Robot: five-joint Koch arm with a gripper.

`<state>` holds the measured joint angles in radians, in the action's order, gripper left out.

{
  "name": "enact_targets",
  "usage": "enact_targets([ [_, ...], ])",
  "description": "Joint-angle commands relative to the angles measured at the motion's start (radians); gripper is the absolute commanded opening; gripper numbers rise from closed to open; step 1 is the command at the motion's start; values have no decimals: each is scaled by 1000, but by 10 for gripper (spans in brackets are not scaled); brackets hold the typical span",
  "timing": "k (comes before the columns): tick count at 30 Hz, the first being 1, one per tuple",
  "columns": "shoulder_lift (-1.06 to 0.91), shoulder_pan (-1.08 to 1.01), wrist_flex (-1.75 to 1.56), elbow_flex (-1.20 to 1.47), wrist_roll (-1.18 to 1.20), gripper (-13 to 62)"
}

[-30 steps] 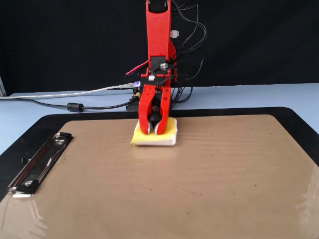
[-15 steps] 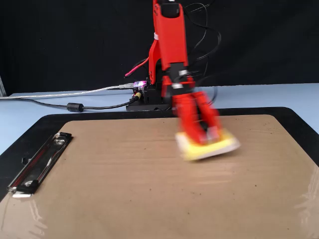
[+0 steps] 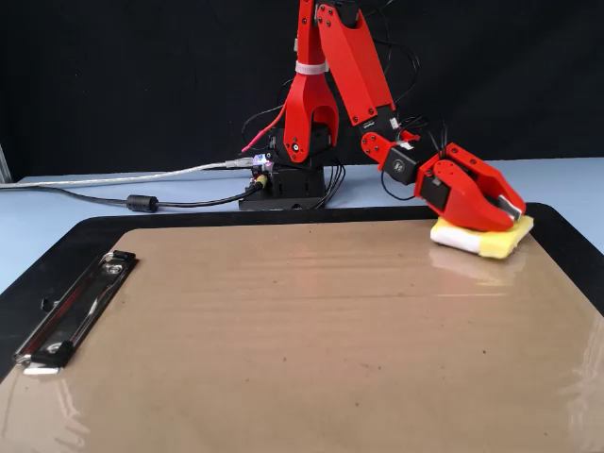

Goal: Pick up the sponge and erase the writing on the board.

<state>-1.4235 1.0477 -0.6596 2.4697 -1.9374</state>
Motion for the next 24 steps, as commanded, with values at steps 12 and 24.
enact_targets([
  [12, -129, 57, 72, 146, -44, -78],
  [24, -152, 46, 60, 124, -44, 332],
])
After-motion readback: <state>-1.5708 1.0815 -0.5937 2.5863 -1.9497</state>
